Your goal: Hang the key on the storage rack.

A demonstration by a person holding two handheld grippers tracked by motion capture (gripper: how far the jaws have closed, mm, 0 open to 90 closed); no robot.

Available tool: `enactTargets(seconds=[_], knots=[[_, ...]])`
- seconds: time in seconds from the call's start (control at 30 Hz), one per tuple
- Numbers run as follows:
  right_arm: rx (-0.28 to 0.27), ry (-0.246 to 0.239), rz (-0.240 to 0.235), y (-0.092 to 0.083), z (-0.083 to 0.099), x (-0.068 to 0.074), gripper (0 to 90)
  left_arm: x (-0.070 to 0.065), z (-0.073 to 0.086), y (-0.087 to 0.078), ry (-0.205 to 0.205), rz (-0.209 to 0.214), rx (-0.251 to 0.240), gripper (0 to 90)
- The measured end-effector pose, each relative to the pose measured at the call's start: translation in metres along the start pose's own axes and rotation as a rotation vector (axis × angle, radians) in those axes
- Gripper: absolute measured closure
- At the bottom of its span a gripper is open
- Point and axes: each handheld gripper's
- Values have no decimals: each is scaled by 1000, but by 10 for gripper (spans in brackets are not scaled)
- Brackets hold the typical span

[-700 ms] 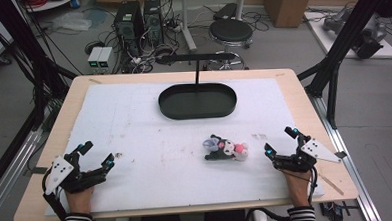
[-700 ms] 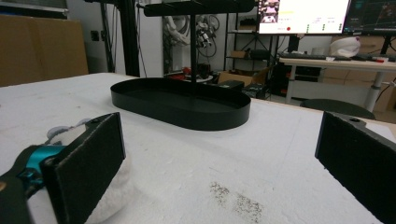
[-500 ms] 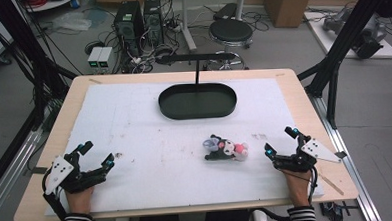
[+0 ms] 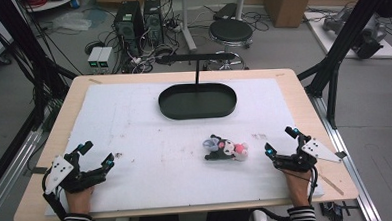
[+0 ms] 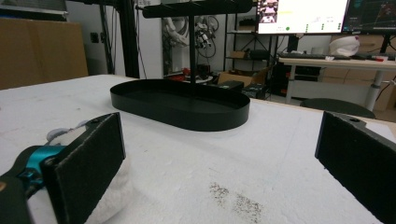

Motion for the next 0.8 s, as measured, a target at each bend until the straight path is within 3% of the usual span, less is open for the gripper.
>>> enactTargets(seconds=[0.17,0.33,0.57,0.8], knots=[[-7,3,1,0,0,-1,5,0,0,0,-1,0,-2,130],[11,44,-6,-1,-4,-7,5,0,0,0,-2,1,-2,129],[33,57,-81,2,-27,-15,5,0,0,0,-2,0,0,129],[75,-16,-186,10,-60,-22,5,0,0,0,-2,0,0,129]])
Point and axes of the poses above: each handheld gripper's, and its own axes: y roughly forward along the jaws, z roughly out of its underside, x roughly to its left, and after that the axes turned 10 degrees about -y, right-handed
